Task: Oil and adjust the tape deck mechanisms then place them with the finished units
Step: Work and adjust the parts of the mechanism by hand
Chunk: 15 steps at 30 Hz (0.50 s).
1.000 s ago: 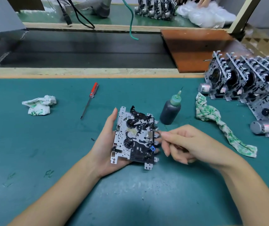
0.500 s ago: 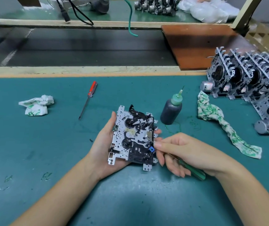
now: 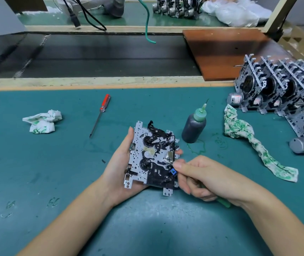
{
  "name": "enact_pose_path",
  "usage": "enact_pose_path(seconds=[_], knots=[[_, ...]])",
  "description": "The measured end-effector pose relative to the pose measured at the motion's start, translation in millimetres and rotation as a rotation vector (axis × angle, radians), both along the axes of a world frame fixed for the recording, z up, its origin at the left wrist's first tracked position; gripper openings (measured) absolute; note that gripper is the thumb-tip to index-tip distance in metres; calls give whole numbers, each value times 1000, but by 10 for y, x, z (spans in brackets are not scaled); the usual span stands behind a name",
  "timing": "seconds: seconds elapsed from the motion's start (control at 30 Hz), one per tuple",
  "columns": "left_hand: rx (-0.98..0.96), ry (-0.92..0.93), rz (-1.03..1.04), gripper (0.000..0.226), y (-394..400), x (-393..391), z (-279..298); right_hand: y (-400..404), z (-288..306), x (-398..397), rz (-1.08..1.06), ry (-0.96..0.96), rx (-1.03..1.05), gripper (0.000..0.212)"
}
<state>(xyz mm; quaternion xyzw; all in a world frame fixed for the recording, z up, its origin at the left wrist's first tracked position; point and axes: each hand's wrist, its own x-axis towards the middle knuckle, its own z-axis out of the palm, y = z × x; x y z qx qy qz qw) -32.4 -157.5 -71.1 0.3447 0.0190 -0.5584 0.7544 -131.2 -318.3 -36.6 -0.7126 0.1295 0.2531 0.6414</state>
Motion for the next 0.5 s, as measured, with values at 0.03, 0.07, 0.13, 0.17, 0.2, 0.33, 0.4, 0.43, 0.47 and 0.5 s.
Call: enact_pose_path(seconds=[0.03,0.07,0.13,0.17,0.2,0.33,0.4,0.43,0.47,0.5], knots=[[10,-2,2,75,-4,-4,4,4,-2,-2,1,1,5,60],[19,-5,5,75,-7,-8,5,6,-1,-1,4,3,7,60],[45,-18,15,74,-18,-13,6,2,0,4,12,16,9,57],[60,-30,20,74,-20,-13,7,-4,-2,6,17,25,5,56],[71,-41,26,73,-29,-15,7,-14,-3,8,21,33,-5,56],[101,-54,49,71,-38,-26,12,-34,-8,22,44,29,-39,60],[110,-62,49,71,-36,-27,7,-31,-5,30,57,22,-57,62],[113,-67,49,71,-38,-27,5,-33,-4,33,61,23,-63,62],[114,-68,52,71,-40,-28,2,-39,-4,33,63,27,-65,62],[113,-66,57,71,-41,-29,2,-46,-8,33,64,31,-63,61]])
